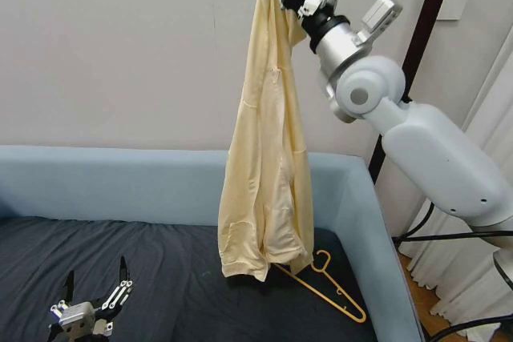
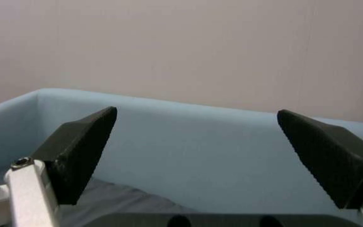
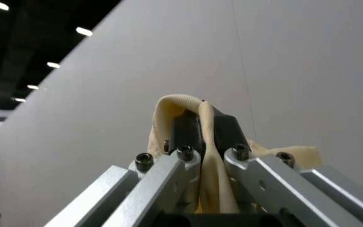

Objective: Pick up the clothes from the sofa and hang them on the clothes hanger.

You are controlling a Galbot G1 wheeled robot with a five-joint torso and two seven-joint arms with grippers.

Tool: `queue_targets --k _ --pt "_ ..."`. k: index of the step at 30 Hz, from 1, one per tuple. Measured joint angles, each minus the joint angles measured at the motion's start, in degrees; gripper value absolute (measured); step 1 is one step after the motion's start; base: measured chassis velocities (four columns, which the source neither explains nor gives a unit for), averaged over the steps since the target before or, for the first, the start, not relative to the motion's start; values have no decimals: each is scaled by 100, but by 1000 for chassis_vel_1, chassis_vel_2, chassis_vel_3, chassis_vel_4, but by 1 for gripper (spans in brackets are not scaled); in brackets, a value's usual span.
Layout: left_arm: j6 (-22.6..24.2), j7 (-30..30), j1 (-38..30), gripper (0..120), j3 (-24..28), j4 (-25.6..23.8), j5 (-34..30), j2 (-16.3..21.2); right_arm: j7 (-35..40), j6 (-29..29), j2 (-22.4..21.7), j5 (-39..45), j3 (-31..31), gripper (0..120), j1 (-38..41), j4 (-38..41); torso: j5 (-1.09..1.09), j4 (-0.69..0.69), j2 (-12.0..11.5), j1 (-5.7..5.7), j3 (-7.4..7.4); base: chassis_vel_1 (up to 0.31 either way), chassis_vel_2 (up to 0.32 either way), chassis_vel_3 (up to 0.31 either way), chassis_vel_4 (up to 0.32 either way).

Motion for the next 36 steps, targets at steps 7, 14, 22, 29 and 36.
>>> queue_targets --k 7,14,22,29,36 --pt "-9 1 -6 100 48 70 107 -95 1017 -909 -247 -787 -338 0 -2058 517 5 -2 -1 1 2 0 0 0 0" --pt "-97 2 169 100 41 -27 267 -194 925 -689 8 -1741 -622 0 -4217 -20 2 -2 0 0 1 0 0 0 0" --pt "-197 -15 343 100 2 -102 423 -273 115 -11 666 -2590 -448 0 -4898 -1233 2 1 0 0 1 0 0 0 0" --pt "-233 -43 382 100 -17 -60 499 -328 -155 295 1102 -3713 -224 0 -4527 -2824 1 1 -1 0 1 0 0 0 0" --pt "-166 -42 260 100 -13 110 500 -311 -774 570 1258 -4695 -209 17 -4110 -3740 2 0 -1 0 1 0 0 0 0"
